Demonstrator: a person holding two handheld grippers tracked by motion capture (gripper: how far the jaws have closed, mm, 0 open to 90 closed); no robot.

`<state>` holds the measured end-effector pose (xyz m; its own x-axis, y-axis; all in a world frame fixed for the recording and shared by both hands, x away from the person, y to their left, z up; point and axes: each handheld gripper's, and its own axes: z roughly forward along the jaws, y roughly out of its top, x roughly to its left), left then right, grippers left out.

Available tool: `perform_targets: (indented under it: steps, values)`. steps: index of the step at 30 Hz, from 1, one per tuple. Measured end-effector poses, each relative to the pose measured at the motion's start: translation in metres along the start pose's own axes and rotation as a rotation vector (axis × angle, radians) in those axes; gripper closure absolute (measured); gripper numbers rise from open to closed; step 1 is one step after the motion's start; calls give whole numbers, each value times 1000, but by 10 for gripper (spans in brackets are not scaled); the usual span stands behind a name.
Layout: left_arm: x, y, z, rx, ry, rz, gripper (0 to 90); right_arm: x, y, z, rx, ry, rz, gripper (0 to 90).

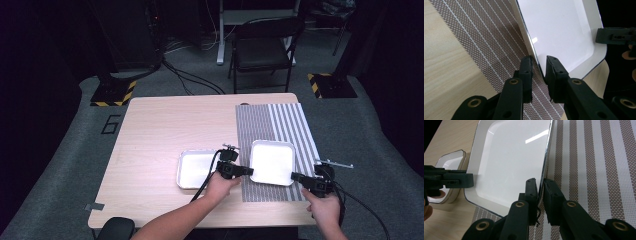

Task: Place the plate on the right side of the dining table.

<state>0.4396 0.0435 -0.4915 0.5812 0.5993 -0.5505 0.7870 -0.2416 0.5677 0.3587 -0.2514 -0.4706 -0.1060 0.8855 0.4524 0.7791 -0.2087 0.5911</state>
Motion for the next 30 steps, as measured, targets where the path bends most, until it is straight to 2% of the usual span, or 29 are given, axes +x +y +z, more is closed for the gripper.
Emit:
perform_targets:
  steps: [1, 2, 5, 8, 24, 30]
  values:
    - [0, 0, 1, 1, -1, 7, 748, -2, 0, 0, 2, 1, -5, 821]
    - [0, 0, 2, 0, -5, -7, 748, -3, 0, 1, 2, 2, -1, 822]
    - [1, 0, 4, 1, -1, -3, 747, -5, 1, 3, 5, -7, -3, 827]
    - [1, 1, 6, -11, 1, -19, 748, -7, 2, 6, 5, -16, -9, 829]
    - [7, 5, 14, -23, 9, -55, 749, -12, 11, 15, 1, -26, -9, 830]
    - [9, 8, 17, -31, 7, -52, 750, -15, 14, 16, -3, -22, 2, 830]
